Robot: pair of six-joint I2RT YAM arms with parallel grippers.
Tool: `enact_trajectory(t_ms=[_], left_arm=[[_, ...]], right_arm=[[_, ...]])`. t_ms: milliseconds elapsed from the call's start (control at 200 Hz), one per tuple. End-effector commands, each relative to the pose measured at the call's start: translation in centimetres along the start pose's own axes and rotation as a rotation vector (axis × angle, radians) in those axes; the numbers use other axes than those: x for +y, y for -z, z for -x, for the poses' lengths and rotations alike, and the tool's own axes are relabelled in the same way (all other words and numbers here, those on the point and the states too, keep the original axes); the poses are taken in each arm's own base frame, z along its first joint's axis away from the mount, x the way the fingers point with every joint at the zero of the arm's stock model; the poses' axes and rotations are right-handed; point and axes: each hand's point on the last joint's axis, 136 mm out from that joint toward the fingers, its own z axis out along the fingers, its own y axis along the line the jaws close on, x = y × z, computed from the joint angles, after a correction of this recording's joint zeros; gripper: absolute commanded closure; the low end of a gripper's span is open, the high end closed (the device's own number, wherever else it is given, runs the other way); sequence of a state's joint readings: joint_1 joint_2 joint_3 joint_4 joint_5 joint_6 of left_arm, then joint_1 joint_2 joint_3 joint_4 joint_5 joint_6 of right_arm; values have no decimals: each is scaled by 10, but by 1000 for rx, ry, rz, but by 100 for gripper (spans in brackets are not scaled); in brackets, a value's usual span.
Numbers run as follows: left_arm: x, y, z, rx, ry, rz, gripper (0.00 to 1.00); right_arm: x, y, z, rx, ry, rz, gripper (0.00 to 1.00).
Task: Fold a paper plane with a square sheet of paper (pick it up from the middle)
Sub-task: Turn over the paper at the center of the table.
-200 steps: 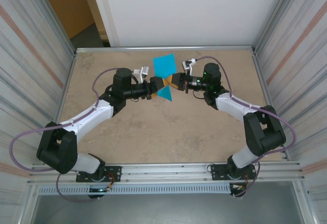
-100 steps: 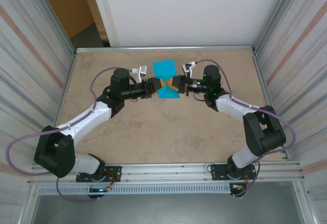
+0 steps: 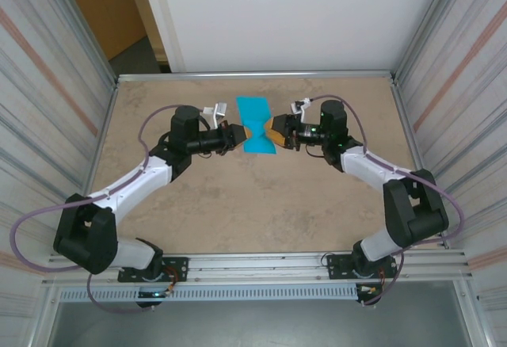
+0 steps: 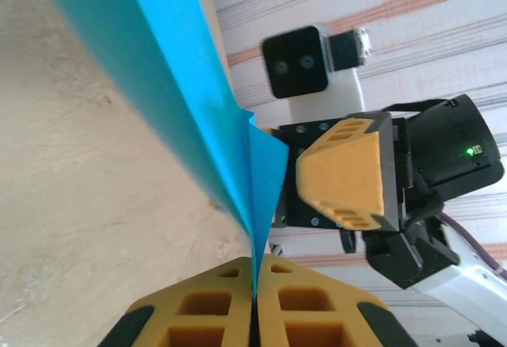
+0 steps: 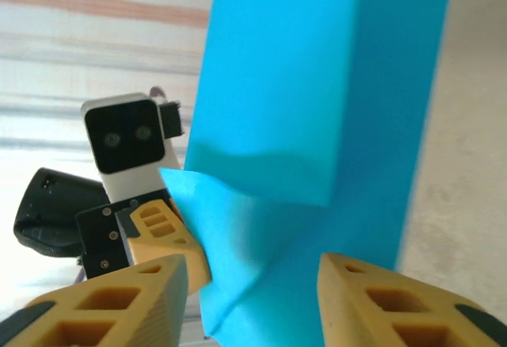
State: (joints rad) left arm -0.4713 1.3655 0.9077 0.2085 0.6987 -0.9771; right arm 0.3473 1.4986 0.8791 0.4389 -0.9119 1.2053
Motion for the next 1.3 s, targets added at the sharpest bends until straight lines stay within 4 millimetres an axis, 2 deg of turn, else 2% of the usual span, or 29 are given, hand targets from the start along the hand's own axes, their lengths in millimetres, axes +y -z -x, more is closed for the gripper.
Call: enact_trajectory(t_ms=[0,115,301,416,546,672,812,932,1012,1032,1108,1203,1293], left_arm=[[14,5,3,26,-35,65,92],[37,15,2,59,-78,225,92],[71,37,5,156,-203,594,94],[81,48,12,214,-321,828,94],[86,56,28,237,-457,1095,95],[94,57,40,252,-573,1318,94],[110,39,39,305,-636,1477,94],[128,12,30,326,-593,1486,94],[134,-12,17,335,-511,1392,93],[145,-22,9,360,-482,1374,92],[152,-50,-10,380,-397,1244,89],[155,-78,-27,397,-314,1094,80],[151,-97,-37,411,-242,947,71]], right_arm=[[-17,25,15,-93,36,-159,51],[-41,52,30,-182,39,-338,46],[-54,86,41,-274,65,-498,43],[-63,98,44,-300,75,-568,42],[-71,107,46,-317,64,-607,42],[-81,116,48,-336,33,-628,43],[-93,129,48,-369,-10,-654,43],[-102,140,46,-392,-42,-678,43],[-107,146,45,-406,-61,-693,43],[-108,147,45,-409,-63,-696,43],[-112,153,43,-422,-75,-713,43],[-115,156,39,-425,-85,-723,43],[-117,157,37,-422,-93,-731,43]])
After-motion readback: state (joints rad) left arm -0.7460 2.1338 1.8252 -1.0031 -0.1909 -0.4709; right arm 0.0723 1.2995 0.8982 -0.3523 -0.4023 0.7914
